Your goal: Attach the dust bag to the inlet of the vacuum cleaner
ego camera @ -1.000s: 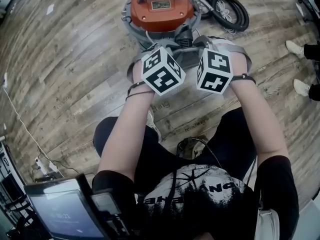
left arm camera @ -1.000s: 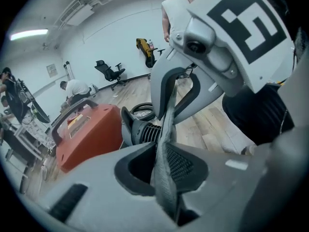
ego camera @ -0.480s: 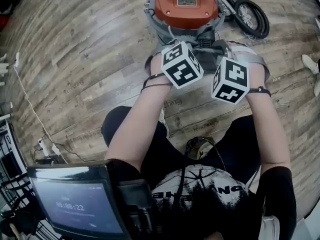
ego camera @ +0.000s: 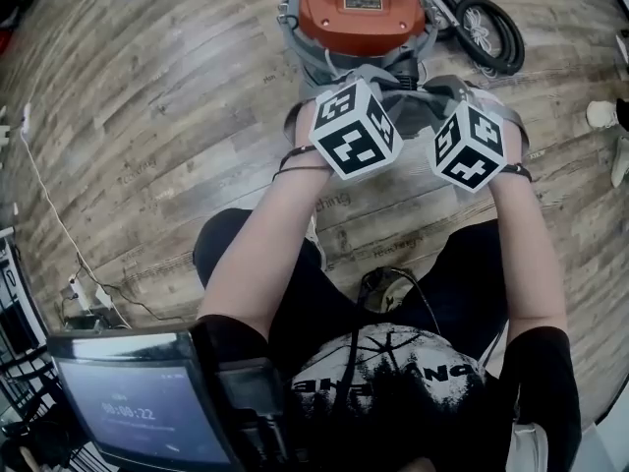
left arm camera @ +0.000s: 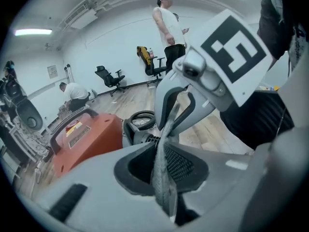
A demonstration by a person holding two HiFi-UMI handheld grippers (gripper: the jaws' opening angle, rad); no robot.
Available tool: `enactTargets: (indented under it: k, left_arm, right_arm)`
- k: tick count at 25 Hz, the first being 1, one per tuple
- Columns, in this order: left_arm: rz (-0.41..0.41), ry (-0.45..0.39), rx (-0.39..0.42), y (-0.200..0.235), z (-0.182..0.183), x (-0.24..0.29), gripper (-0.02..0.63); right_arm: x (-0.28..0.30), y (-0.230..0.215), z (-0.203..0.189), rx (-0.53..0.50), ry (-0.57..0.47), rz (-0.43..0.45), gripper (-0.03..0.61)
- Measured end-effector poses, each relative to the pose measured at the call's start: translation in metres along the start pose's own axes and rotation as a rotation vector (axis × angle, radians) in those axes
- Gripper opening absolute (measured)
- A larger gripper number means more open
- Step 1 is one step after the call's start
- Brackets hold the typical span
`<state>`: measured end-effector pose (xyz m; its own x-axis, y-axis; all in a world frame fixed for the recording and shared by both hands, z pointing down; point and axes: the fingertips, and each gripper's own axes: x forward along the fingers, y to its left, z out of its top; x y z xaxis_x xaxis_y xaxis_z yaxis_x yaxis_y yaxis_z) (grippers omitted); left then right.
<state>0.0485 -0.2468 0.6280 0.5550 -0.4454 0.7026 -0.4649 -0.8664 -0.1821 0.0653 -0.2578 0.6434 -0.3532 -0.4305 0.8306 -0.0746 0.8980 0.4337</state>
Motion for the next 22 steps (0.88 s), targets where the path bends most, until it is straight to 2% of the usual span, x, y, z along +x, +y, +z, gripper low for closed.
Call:
enactTargets:
  k: [2,5,10,15,18,22]
  left_arm:
    - [0.004,-0.024,0.013,-0.001,0.008,-0.001,0.048]
    - [0.004,-0.001,0.026,-0.001,0.008,0.0,0.046]
    - [0.008,0.089,-0.002,0.002,-0.015,0.002,0.047]
    - [-0.005,0.133,-0.047,0.002,-0.028,0.005,0.041]
    - [-0.006,0.142,-0.039,0.002,-0.027,0.007,0.041]
    - [0.007,0.111,0.028,0.002,-0.017,0.009,0.041]
  right_arm:
    - [0.004,-0.001,-0.005,0.031,-0.011,0.013,0.061]
    - [0.003,-0.002,-0.004,0.031,-0.014,0.009,0.061]
    - [-0.009,-0.003,0.015,-0.076,0.011,-0.028,0.06]
    - [-0.013,0.0,0.027,-0.165,0.027,-0.039,0.06]
    - [-0.011,-0.001,0.022,-0.13,0.003,-0.024,0.058]
    - [-0.006,-0.002,0.01,-0.056,-0.02,-0.006,0.055]
